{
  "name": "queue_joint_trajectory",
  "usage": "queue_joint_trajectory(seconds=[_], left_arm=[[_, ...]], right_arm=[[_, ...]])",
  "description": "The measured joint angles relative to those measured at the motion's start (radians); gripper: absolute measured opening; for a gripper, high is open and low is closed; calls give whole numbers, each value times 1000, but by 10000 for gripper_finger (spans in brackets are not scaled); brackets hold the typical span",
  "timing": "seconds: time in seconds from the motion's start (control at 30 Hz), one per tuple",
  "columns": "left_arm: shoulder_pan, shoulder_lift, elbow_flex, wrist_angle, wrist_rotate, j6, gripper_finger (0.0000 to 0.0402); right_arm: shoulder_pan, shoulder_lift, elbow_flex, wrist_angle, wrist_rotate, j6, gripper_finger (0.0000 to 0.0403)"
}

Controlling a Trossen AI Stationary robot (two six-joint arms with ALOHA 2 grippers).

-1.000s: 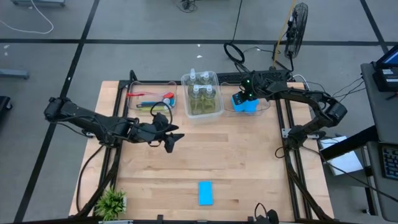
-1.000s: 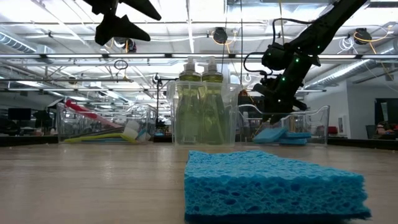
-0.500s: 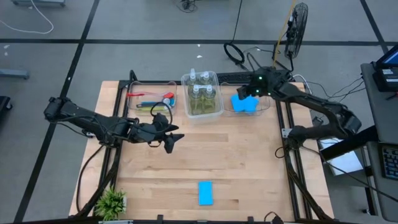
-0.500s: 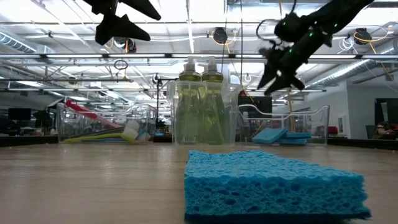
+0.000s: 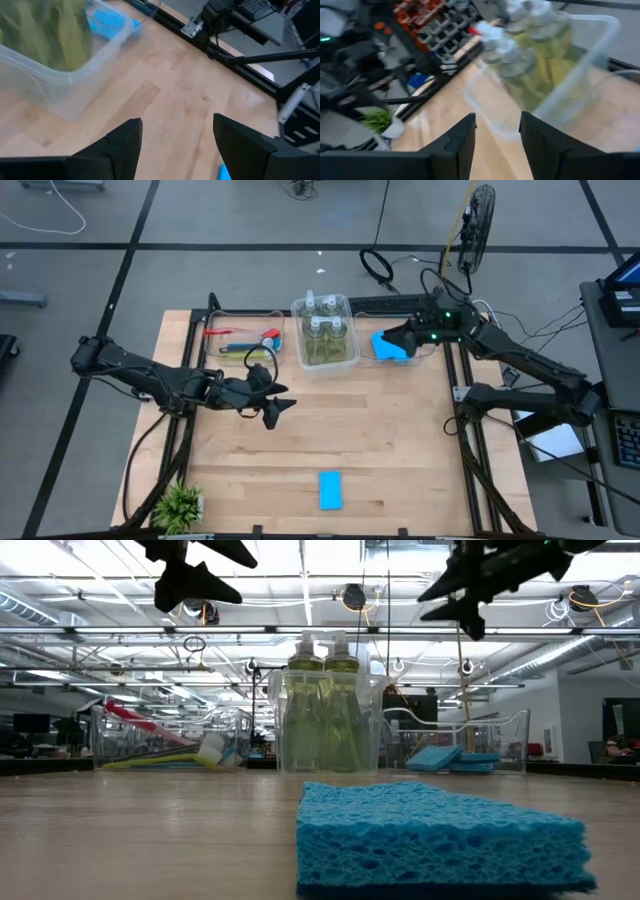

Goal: Pick & Place Kitchen Sink Supplies
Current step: Put the blue sponge into the right transparent bin

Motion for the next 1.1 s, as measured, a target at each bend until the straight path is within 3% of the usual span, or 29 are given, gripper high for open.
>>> queue_joint_trajectory(seconds=[0.37,0.53,0.83,1.1], left_arm=[[-42,23,0,41,32,-86,243],[-65,36,1,96,21,-136,243],[-108,92,-3,106,40,-302,243],[-162,196,3,247,65,-470,243]], right_arm=[[135,-145,-1,-79,-1,-136,141],[167,-222,-69,-43,1,-135,141],[176,-398,-313,252,0,28,141],[176,-517,-461,432,0,117,141]])
